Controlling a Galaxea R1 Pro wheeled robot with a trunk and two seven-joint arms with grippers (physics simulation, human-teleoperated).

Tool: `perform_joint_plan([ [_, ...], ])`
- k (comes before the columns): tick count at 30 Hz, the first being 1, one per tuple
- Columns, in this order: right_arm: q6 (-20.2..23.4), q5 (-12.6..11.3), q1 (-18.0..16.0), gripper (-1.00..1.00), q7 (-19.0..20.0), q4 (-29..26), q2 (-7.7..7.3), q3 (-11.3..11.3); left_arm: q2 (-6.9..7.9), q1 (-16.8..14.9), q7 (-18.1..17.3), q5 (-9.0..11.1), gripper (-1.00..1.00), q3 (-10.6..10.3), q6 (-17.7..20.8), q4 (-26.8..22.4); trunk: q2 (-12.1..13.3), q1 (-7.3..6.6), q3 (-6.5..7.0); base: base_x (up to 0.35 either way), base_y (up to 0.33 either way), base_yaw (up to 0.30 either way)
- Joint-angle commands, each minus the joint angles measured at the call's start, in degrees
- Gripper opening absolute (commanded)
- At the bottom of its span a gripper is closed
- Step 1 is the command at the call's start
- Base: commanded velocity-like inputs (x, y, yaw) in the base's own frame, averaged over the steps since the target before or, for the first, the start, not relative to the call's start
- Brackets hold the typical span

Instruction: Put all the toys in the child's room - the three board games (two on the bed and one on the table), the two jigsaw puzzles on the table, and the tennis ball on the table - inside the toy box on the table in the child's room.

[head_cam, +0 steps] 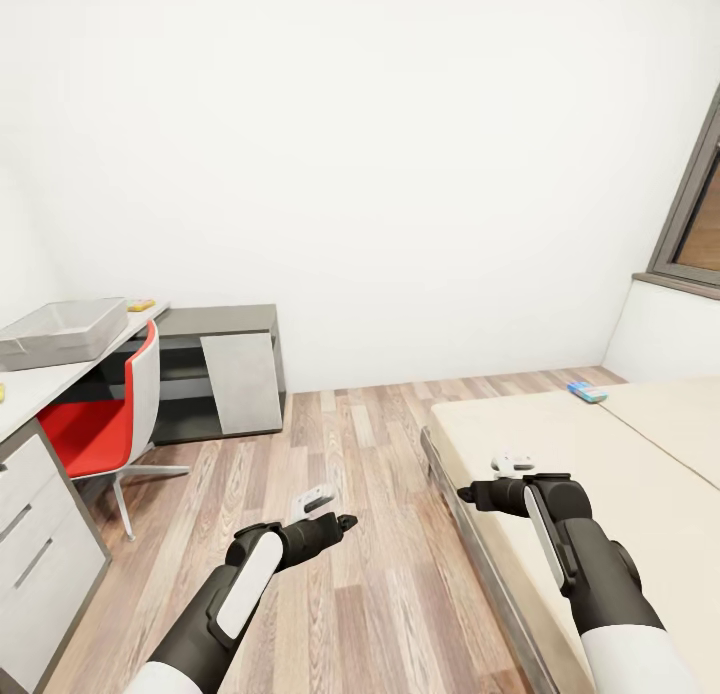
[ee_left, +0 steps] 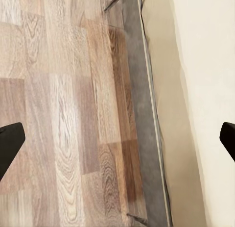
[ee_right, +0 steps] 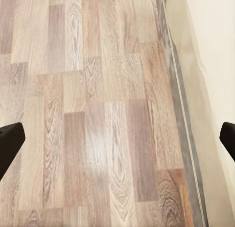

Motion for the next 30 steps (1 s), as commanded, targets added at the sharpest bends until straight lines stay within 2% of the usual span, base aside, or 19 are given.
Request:
perform_joint_plan([
  [1,0.2,0.6,0.0,1.0,0.6,-0.1,0.0,0.0,0.01,0.0,0.5,0.6,1.0,0.0,0.1,-0.1,0.0,0.0,-0.06,0.0,0.0,0.0],
  [27,0.2,0.6,0.0,1.0,0.6,0.0,0.01,0.0,0.01,0.0,0.5,0.6,1.0,0.0,0.1,-0.3,0.0,0.0,-0.06,0.0,0.0,0.001],
  [30,0.2,0.6,0.0,1.0,0.7,-0.1,-0.01,-0.1,0.53,0.1,0.5,0.6,1.0,-0.1,0.4,-0.6,0.0,0.0,-0.06,0.0,0.0,0.068],
])
